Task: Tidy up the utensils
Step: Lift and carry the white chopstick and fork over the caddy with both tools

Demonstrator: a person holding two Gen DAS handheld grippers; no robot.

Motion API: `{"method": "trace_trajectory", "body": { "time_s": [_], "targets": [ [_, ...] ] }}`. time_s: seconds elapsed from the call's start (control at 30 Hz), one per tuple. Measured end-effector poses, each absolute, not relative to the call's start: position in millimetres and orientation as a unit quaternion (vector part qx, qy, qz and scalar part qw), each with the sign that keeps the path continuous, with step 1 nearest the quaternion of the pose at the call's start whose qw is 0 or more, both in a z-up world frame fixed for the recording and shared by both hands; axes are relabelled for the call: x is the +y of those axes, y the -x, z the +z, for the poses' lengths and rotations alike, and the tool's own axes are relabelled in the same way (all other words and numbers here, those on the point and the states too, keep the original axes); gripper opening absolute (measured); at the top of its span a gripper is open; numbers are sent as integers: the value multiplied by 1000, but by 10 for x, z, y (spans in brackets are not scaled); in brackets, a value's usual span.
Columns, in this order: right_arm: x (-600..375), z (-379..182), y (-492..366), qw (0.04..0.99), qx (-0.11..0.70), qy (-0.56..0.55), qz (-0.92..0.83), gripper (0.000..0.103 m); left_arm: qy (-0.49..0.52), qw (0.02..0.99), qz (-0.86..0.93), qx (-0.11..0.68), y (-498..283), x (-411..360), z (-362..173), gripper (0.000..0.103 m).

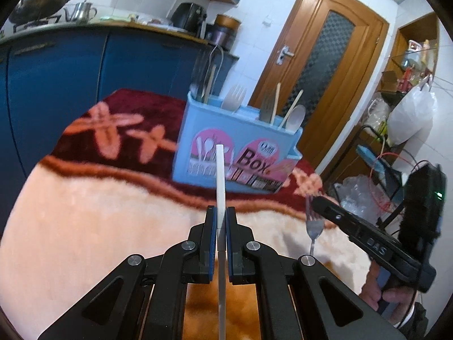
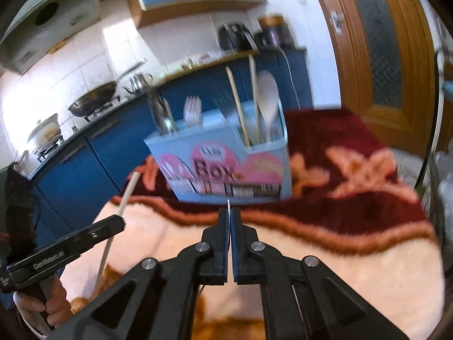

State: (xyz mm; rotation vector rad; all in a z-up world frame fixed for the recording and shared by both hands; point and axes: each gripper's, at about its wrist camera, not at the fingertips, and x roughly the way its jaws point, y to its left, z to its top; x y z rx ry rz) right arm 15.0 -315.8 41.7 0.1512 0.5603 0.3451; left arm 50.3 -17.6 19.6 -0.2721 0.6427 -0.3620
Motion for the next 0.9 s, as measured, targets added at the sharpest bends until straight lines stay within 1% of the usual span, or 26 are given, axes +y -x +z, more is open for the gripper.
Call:
{"method": "trace_trajectory", "body": {
  "time_s": [0.17,0.37,0.67,0.9],
  "targets": [
    [-3117,720,9,969,203,-38,136,3,124,938,-181,269,-529,-204,409,6],
    [-3176,1043,-71,985,146,-11,88,3,119,953,-180,213,-666,-249,690,6],
    [-3293,1481,-426,995,91,13,38,3,121,971,-171,115,-1097,-317,1110,6],
    [-3335,1610,-727,996,78,28,19,3,128,981,-129,68,-1500,-354,1170,6]
  ]
}}
